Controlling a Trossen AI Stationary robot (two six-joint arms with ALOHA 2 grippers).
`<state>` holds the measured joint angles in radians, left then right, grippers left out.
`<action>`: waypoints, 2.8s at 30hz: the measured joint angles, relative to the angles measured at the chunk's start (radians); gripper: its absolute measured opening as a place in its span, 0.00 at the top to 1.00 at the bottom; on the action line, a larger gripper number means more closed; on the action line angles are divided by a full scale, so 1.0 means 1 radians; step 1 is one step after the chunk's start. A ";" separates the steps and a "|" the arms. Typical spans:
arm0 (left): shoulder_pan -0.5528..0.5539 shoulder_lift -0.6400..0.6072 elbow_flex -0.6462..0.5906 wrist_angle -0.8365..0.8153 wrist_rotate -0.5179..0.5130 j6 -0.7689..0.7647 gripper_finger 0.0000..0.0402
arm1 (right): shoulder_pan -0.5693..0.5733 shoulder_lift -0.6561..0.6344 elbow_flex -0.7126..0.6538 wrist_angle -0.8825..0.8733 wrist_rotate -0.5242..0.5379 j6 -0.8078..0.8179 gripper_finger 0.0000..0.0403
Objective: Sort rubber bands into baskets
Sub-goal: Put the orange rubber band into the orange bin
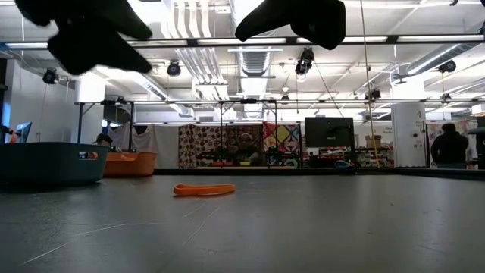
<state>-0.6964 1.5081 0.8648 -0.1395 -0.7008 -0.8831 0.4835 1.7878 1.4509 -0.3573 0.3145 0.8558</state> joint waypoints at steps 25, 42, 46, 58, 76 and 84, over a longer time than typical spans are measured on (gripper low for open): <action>0.110 0.256 0.130 0.023 0.120 -0.012 0.48 | 0.000 0.000 0.000 0.001 0.000 0.000 0.55; 0.242 0.320 0.128 0.018 0.203 -0.021 0.48 | -0.019 0.000 0.000 -0.001 0.000 0.000 0.55; 0.277 0.320 0.128 0.002 0.198 0.026 0.50 | -0.031 0.000 0.000 -0.003 0.001 -0.002 0.55; 0.343 0.382 0.121 -0.061 0.225 0.097 0.61 | -0.032 0.000 0.000 -0.012 0.000 -0.003 0.55; 0.328 0.321 0.118 -0.198 0.273 0.061 0.99 | -0.042 0.000 0.000 -0.032 0.001 -0.002 0.55; 0.388 0.118 0.103 -0.402 0.212 0.118 1.00 | -0.041 0.000 0.000 -0.033 0.001 0.002 0.55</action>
<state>-0.3080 1.6258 0.9676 -0.5416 -0.4885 -0.7650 0.4423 1.7874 1.4509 -0.3900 0.3150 0.8578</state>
